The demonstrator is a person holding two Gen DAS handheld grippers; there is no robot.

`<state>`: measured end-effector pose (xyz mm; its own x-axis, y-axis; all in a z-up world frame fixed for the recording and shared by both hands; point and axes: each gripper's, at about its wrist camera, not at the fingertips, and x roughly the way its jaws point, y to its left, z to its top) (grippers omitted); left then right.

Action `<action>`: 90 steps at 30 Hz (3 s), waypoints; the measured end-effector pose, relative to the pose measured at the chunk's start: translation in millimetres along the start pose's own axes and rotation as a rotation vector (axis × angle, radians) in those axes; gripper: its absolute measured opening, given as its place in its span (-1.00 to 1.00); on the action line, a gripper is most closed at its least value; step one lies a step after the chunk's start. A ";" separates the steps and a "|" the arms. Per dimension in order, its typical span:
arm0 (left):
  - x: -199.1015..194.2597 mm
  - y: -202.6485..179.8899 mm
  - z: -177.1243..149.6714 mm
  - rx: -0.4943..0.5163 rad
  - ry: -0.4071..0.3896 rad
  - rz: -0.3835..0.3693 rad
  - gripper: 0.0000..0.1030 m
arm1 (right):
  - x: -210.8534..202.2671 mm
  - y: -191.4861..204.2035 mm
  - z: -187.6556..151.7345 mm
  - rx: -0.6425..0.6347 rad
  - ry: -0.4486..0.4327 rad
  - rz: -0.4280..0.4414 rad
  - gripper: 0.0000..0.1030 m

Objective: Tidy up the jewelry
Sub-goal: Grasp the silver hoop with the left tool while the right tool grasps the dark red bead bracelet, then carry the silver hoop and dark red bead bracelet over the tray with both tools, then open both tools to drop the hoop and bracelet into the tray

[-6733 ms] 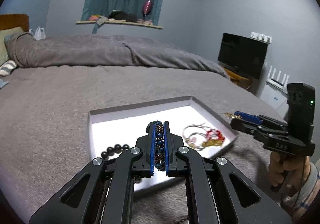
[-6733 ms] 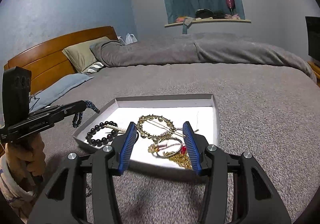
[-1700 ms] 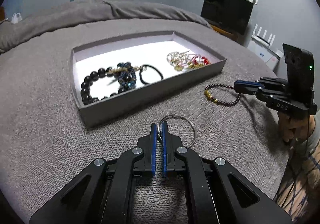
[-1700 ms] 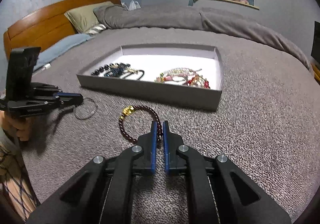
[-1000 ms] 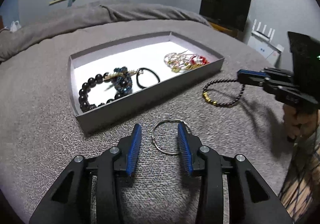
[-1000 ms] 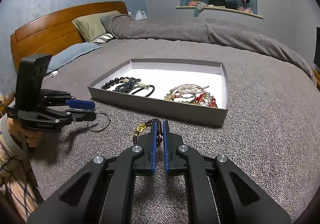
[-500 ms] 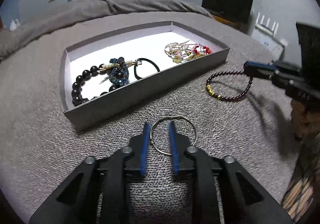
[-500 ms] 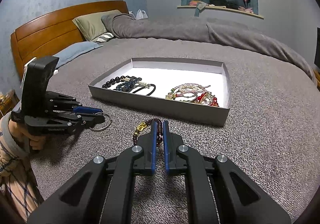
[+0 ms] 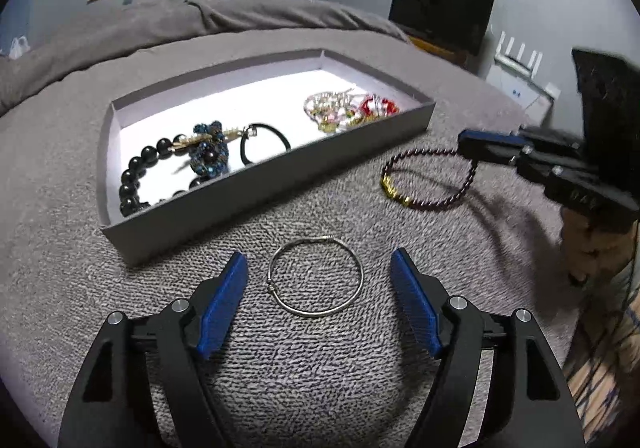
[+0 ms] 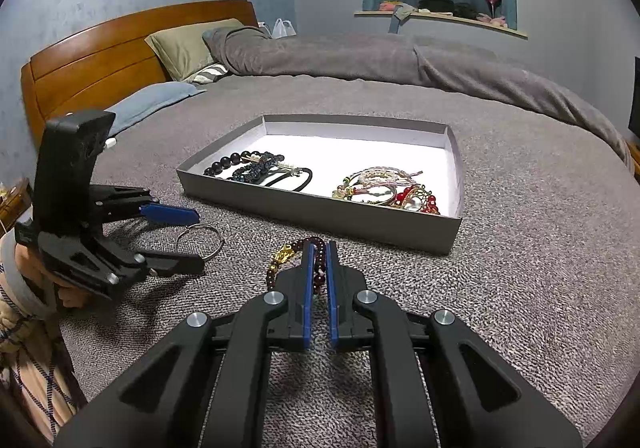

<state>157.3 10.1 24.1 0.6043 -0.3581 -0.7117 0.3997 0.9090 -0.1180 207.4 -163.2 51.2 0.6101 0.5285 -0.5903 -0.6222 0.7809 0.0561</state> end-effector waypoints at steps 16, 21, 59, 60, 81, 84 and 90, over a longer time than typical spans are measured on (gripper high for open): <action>-29.7 -2.1 18.2 0.023 -0.122 0.034 -0.03 | -14.1 8.1 20.2 -0.002 -0.084 0.039 -0.89; -36.9 4.0 28.5 -0.001 -0.157 0.054 -0.03 | -16.2 11.6 29.1 -0.004 -0.109 0.050 -0.89; 26.5 48.2 65.9 -0.113 -0.067 0.112 -0.03 | 69.6 -44.2 59.3 0.196 -0.052 -0.032 -0.88; 26.7 49.4 65.6 -0.115 -0.067 0.112 0.02 | 72.0 -45.0 57.8 0.192 -0.046 -0.043 -0.88; -21.4 29.0 37.1 -0.143 -0.239 0.176 0.83 | 19.2 -34.2 28.2 0.143 -0.138 -0.103 0.59; -27.1 21.6 32.5 -0.142 -0.273 0.196 0.87 | 9.6 -29.9 21.3 0.125 -0.162 -0.125 0.75; -36.6 12.2 23.2 -0.166 -0.332 0.219 0.90 | -5.3 -25.1 9.3 0.111 -0.198 -0.147 0.89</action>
<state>156.0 29.3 64.8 0.8625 -0.1771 -0.4741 0.1372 0.9835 -0.1177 224.3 -182.5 60.4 0.7806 0.4533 -0.4304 -0.4692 0.8798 0.0756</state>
